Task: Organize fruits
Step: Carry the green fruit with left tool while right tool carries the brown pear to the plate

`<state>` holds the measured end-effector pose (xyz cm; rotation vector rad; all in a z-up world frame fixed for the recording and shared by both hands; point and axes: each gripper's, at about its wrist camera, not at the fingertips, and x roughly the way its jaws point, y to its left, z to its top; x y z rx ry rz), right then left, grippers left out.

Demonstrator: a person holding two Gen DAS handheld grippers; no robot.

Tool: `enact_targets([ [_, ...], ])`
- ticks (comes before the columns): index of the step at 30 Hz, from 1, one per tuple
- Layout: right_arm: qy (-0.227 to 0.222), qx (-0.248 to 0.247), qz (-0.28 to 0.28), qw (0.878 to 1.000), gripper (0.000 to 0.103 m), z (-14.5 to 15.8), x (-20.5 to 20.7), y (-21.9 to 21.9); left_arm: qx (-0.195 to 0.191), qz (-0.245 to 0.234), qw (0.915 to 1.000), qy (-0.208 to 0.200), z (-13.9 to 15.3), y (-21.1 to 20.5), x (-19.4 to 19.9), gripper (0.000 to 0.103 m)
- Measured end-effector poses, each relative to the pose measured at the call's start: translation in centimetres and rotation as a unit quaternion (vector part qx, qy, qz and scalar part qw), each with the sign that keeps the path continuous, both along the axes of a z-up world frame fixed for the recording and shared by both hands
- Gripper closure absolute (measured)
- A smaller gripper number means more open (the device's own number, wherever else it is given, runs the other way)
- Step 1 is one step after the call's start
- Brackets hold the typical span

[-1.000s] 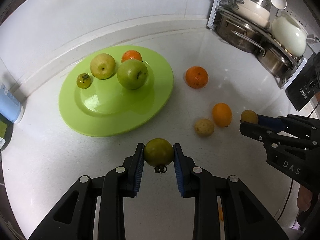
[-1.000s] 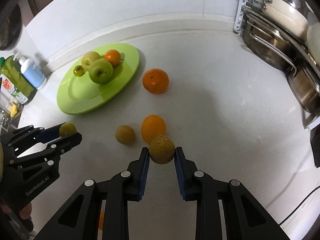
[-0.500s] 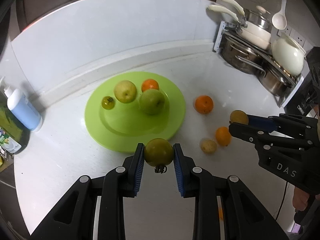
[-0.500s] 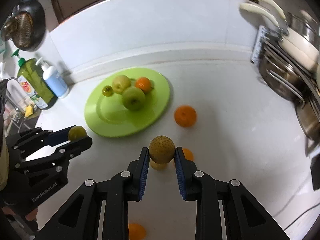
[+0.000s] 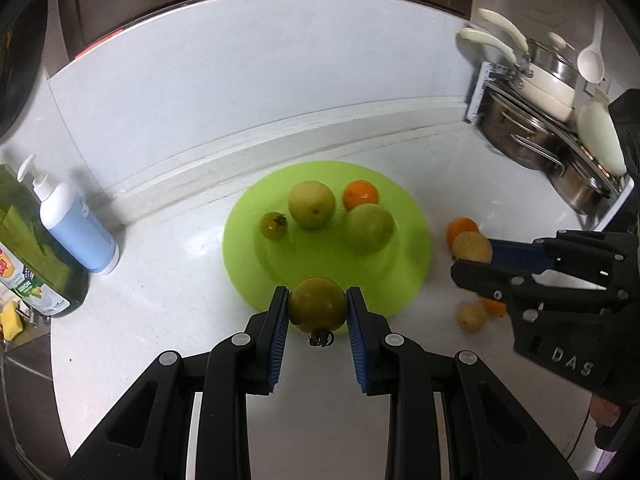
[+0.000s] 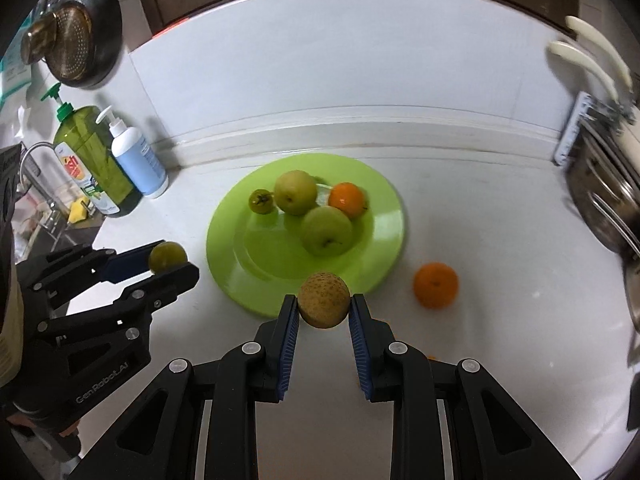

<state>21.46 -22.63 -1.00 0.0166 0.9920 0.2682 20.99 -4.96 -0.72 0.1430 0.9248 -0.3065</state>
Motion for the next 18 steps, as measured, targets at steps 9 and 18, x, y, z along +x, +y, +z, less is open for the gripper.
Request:
enact_targets([
  [9, 0.021, -0.011, 0.025, 0.999, 0.076, -2.3, 3.4, 2.7, 0.013, 0.0, 0.9998, 0.014, -1.4, 1.2, 3.6, 0.074],
  [18, 0.047, -0.015, 0.034, 0.998, 0.076, -4.2, 5.7, 4.2, 0.023, -0.005, 0.9987, 0.045, -4.0, 1.2, 6.9, 0.074],
])
